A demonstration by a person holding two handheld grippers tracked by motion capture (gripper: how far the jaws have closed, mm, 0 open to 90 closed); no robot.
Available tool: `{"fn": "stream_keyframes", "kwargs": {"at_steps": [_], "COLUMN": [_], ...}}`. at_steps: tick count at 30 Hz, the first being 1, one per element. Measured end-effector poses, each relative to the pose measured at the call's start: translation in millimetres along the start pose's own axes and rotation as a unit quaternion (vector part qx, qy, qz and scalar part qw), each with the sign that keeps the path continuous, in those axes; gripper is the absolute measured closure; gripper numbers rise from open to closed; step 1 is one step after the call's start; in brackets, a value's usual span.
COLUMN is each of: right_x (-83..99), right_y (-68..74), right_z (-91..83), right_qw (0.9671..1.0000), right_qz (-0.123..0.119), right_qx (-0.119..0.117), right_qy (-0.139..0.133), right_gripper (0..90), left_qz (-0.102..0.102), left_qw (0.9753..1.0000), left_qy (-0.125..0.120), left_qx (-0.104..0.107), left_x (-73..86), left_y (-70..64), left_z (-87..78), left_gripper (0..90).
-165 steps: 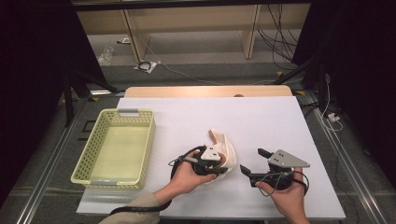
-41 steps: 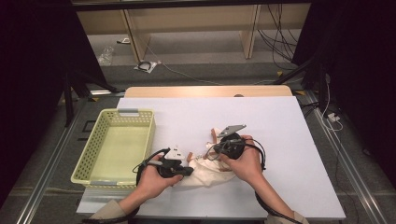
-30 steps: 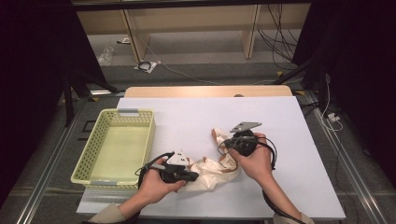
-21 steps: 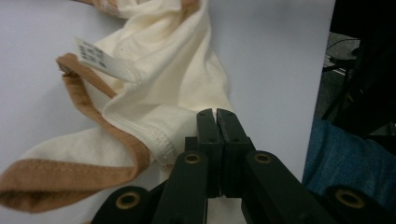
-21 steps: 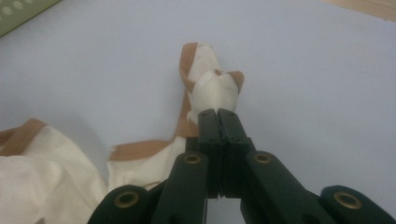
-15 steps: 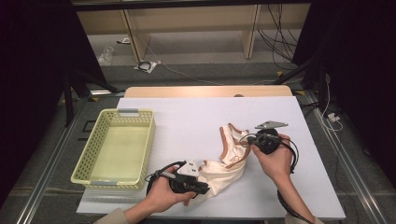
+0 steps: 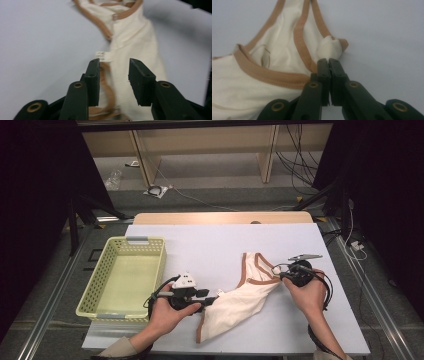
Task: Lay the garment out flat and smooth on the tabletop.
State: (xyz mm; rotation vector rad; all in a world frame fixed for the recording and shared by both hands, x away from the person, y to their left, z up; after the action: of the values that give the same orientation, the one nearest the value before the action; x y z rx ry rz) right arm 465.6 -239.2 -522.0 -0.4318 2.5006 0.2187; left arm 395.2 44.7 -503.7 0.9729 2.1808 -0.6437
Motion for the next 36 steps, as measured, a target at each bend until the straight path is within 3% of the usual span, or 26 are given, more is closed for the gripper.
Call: {"fn": "stream_keyframes", "kwargs": {"at_steps": [1, 4, 7, 10, 14, 17, 25, 28, 33, 36], "right_x": [3.6, 1.9, -9.3, -18.4, -19.8, -20.9, -18.3, -13.2, -9.4, -10.9], "right_y": [-1.3, -1.2, 12.5, 42.3, 87.5, 103.1, 107.4, 101.3, 100.2, 102.5], "right_z": [2.8, 1.7, -7.7, -13.0, -4.8, 8.4, 38.2, 43.2, 41.8, 35.2], "right_qw": [0.9998, 0.9995, 0.9993, 0.9977, 0.9924, 0.9901, 0.9874, 0.9868, 0.9868, 0.9865], "right_qz": [0.002, -0.006, -0.031, -0.065, -0.109, -0.122, -0.138, -0.138, -0.134, -0.140], "right_qx": [0.003, 0.023, 0.023, -0.006, -0.057, -0.068, -0.038, -0.030, -0.039, -0.046], "right_qy": [0.017, 0.019, -0.004, -0.017, 0.001, 0.017, 0.066, 0.080, 0.082, 0.071], "right_gripper": [83.9, 74.5, 70.2, 68.0, 65.0, 62.9, 62.6, 71.8, 87.4, 89.2], "left_qz": [0.001, 0.002, 0.010, 0.007, 0.013, 0.019, 0.026, 0.028, 0.030, 0.031], "left_qw": [1.0000, 0.9991, 0.9974, 0.9967, 0.9966, 0.9963, 0.9946, 0.9941, 0.9935, 0.9931], "left_qy": [0.005, 0.023, 0.048, 0.064, 0.073, 0.078, 0.098, 0.103, 0.108, 0.112], "left_qx": [-0.008, -0.036, -0.053, -0.049, -0.038, -0.031, -0.021, -0.018, -0.018, -0.018], "left_x": [1.8, 8.3, 14.9, 21.0, 24.3, 25.5, 32.2, 34.6, 36.3, 37.8], "left_y": [4.0, 16.7, 23.8, 24.9, 20.7, 17.2, 14.5, 12.6, 11.9, 11.5], "left_z": [0.5, 3.2, 6.2, 10.9, 14.3, 16.3, 21.8, 24.1, 25.6, 26.4], "left_gripper": [62.4, 67.3, 69.4, 69.3, 68.7, 68.8, 68.8, 69.0, 69.5, 70.0]}}
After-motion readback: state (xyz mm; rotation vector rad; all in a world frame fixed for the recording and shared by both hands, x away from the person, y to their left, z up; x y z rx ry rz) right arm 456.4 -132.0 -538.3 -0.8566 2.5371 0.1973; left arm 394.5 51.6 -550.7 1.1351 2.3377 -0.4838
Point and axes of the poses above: each handheld gripper's, and its own axes: z roughly forward along the jaws, x roughly out of its underside, y roughly to its left, the point moved 9 cm from there along z, roughly forward along the jaws, and after that the axes turned 5 degrees about y, right-handed, at the moved point
